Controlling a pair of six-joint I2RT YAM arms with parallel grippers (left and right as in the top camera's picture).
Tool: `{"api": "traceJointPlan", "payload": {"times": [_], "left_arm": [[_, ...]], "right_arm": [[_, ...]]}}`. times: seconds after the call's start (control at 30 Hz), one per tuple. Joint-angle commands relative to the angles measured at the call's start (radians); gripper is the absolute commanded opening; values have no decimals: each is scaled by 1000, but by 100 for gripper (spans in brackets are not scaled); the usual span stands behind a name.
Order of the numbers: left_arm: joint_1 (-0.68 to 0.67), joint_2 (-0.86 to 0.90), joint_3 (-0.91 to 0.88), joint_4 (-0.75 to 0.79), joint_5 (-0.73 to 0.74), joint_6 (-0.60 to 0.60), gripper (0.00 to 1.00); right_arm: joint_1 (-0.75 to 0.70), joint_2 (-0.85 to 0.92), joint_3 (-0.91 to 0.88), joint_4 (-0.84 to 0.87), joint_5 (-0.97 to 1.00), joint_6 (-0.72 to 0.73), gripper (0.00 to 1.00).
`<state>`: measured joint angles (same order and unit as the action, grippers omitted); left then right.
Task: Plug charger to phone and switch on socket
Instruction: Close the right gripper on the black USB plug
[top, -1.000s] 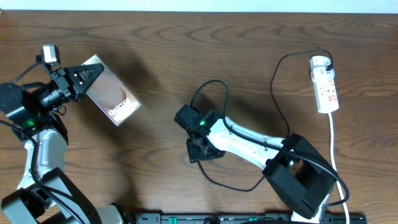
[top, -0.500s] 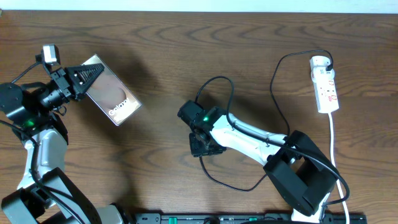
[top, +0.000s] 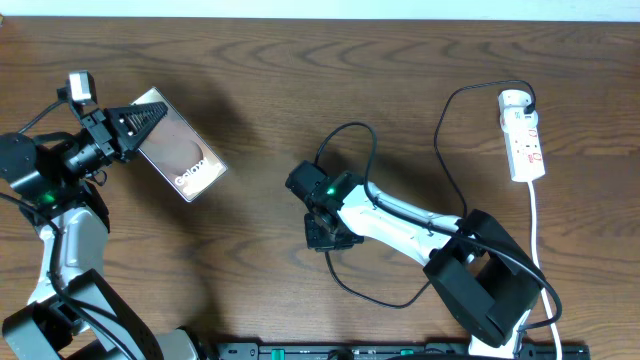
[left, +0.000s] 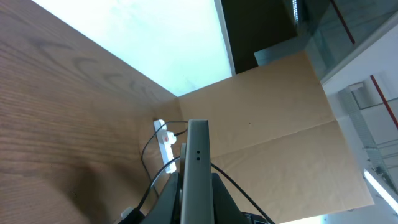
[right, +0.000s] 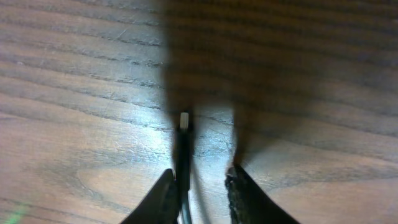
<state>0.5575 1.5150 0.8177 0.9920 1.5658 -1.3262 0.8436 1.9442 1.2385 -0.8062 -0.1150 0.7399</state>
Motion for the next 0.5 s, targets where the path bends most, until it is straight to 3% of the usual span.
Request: {"api": "traceJointPlan", "payload": {"times": [0.0,0.47], "left_arm": [[4,-11,2,5,5,14,7],[4,-11,2,5,5,18,7]], "right_arm": [[-5,18,-7,-2,12,8,20],[-11,18,-7,2,27,31,21]]}}
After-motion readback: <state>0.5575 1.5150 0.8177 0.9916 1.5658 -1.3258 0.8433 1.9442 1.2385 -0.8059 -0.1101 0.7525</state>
